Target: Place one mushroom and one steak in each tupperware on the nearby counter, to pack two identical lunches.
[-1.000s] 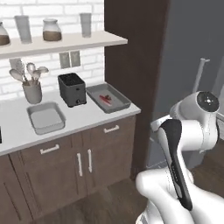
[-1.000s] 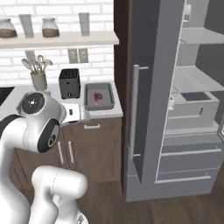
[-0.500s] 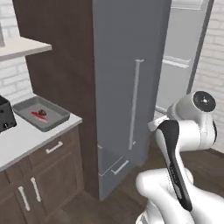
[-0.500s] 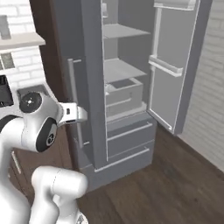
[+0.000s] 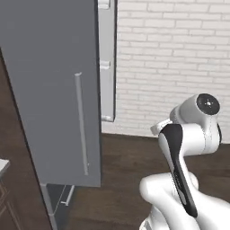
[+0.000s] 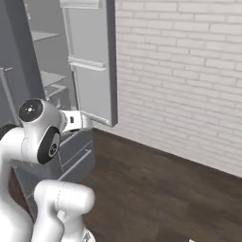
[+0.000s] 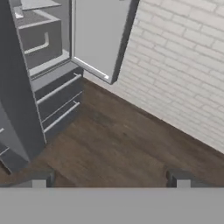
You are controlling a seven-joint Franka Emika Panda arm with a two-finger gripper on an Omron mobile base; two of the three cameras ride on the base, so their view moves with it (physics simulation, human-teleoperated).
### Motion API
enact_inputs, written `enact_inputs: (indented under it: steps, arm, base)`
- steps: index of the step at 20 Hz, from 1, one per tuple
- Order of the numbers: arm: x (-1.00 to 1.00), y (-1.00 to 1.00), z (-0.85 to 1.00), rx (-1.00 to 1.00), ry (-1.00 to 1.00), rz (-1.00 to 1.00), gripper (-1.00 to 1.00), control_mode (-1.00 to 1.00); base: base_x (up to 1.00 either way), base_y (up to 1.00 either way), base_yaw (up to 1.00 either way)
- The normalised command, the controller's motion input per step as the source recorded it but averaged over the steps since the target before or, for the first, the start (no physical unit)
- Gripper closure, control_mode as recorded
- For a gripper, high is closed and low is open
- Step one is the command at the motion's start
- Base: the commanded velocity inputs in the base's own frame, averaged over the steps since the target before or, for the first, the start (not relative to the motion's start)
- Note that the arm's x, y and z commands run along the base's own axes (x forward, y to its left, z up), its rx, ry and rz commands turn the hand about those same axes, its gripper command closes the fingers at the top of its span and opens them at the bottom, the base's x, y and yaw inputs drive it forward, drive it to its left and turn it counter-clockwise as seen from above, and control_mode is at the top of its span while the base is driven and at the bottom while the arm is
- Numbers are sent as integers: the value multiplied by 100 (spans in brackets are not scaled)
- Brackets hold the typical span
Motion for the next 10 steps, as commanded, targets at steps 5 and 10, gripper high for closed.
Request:
enact_inputs:
  steps: [5,10]
  arm:
    - [0,0,0,0,0,0,-100,100]
    - [0,0,0,0,0,0,-100,100]
  base:
    - [41,-18,-72]
    - [95,-3,-12]
